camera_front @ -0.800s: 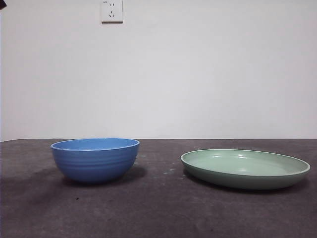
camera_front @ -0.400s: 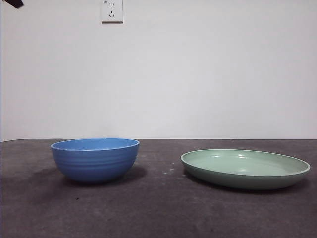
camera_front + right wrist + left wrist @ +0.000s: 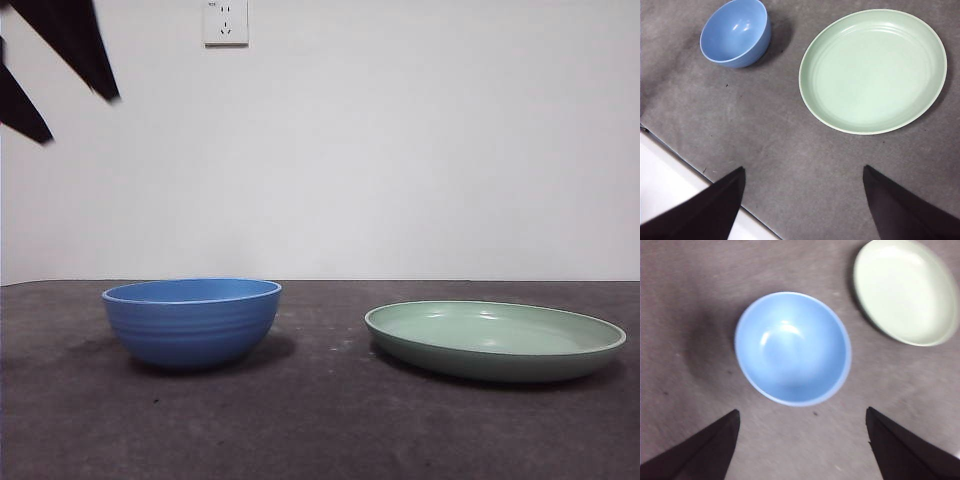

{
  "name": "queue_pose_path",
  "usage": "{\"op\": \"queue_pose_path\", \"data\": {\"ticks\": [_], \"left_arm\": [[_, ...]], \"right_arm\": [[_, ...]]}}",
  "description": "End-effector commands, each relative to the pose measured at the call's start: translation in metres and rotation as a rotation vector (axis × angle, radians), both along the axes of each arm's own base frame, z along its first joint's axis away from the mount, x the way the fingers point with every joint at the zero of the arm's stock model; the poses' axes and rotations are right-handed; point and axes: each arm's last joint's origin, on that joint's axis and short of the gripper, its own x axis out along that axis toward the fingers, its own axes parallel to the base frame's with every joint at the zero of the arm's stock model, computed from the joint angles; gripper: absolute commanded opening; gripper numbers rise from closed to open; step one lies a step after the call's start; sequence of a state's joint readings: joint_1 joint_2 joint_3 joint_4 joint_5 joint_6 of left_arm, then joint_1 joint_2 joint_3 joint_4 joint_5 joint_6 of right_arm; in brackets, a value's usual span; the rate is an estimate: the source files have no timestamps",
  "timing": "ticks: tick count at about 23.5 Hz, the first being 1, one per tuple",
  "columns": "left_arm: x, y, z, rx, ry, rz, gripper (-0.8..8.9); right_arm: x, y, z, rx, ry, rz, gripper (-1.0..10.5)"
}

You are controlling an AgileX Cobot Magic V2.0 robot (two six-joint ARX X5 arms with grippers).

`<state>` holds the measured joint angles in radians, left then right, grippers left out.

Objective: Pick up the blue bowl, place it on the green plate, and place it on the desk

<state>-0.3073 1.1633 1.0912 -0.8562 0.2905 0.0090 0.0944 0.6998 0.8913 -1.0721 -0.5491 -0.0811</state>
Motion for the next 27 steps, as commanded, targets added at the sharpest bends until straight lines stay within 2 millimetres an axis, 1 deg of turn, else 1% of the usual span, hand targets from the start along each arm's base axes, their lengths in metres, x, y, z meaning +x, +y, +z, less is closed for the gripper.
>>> {"op": "queue_pose_path", "data": {"ticks": [1,5,8,10,13,16,18,20,23,25,27], "left_arm": [[0.021,-0.009,-0.007,0.045,0.013,0.016,4.02],[0.045,-0.019,-0.027,0.108,0.048,0.036,4.01],[0.068,-0.026,-0.055,0.150,0.097,0.048,4.01],[0.079,-0.030,-0.071,0.160,0.117,0.048,4.01],[0.093,-0.035,-0.089,0.165,0.129,0.051,4.01],[0.101,-0.037,-0.102,0.169,0.142,0.071,3.89],[0.104,-0.038,-0.108,0.186,0.147,0.084,3.38],[0.105,-0.038,-0.110,0.188,0.152,0.084,3.25],[0.104,-0.038,-0.110,0.190,0.155,0.085,1.46],[0.104,-0.038,-0.110,0.190,0.155,0.085,0.78],[0.104,-0.038,-0.110,0.189,0.154,0.085,0.44]], "right_arm": [[0.001,0.000,0.006,0.005,-0.023,0.002,3.8],[0.001,0.000,0.006,0.005,-0.023,0.002,3.8],[0.001,0.000,0.006,0.005,-0.023,0.002,3.8],[0.001,0.000,0.006,0.005,-0.024,0.002,3.8],[0.001,0.000,0.006,0.005,-0.030,0.002,3.8],[0.001,0.000,0.006,0.005,-0.030,0.002,3.8],[0.001,0.000,0.006,0.005,-0.032,0.002,3.8],[0.002,0.000,0.007,0.005,-0.037,0.001,3.8],[0.002,0.000,0.007,0.006,-0.039,0.001,3.8],[0.002,0.000,0.007,0.006,-0.039,0.001,3.8],[0.002,0.000,0.007,0.006,-0.039,0.002,3.8]]}}
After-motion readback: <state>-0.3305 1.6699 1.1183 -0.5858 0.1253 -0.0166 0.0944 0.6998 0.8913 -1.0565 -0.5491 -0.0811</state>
